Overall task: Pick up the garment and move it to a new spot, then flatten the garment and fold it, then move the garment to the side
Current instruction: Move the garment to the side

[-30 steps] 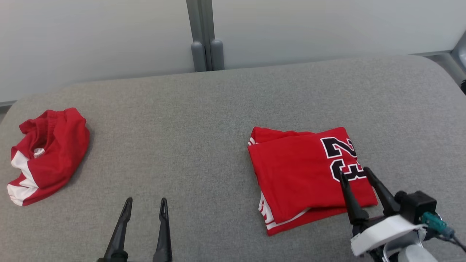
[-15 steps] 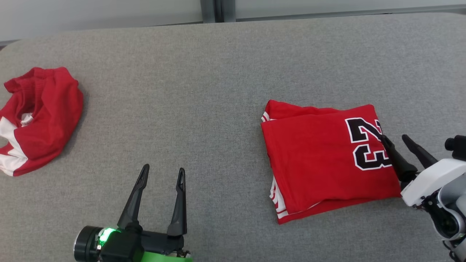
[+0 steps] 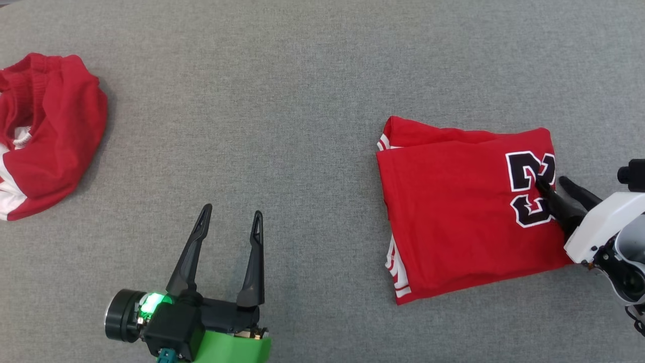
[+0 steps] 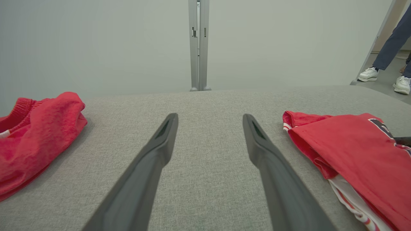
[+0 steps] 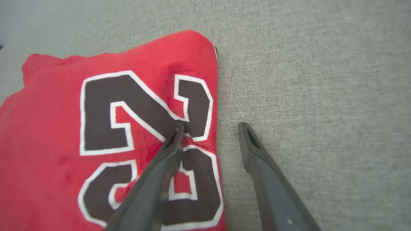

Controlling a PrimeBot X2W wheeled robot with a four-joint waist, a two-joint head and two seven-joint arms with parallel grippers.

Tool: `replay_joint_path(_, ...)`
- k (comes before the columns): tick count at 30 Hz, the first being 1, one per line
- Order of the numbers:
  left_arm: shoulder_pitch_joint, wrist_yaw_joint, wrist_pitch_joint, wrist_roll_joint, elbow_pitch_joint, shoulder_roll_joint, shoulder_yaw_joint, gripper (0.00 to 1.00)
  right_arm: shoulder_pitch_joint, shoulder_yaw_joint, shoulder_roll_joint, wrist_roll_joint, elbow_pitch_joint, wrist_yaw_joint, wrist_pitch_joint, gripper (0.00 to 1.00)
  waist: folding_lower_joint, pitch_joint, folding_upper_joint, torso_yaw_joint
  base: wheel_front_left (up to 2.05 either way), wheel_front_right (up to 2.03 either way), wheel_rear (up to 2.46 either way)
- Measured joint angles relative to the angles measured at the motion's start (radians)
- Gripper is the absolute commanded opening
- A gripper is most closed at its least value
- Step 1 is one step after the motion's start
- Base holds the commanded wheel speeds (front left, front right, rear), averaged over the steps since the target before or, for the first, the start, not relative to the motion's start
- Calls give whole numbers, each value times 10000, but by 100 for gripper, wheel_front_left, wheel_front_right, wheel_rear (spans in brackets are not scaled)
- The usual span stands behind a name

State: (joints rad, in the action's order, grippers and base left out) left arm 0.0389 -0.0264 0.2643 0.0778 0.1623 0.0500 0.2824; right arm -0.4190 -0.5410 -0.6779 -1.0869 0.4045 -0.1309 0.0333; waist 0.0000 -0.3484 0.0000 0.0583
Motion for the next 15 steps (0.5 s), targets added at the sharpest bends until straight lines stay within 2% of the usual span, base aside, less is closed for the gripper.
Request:
replay_joint_path(6,-134,-4,0,-90,102,0,58,100,-651,-349,-376,188,-79,-10,-527,0,0,-255,1,-47,0,0,0)
replay_joint_path(15,-1099,286,0,-420,681,-2,184,100,-3411,-146,-1170,1250,767,-8,-1097,0,1,-1282,0,-273,0,0,0)
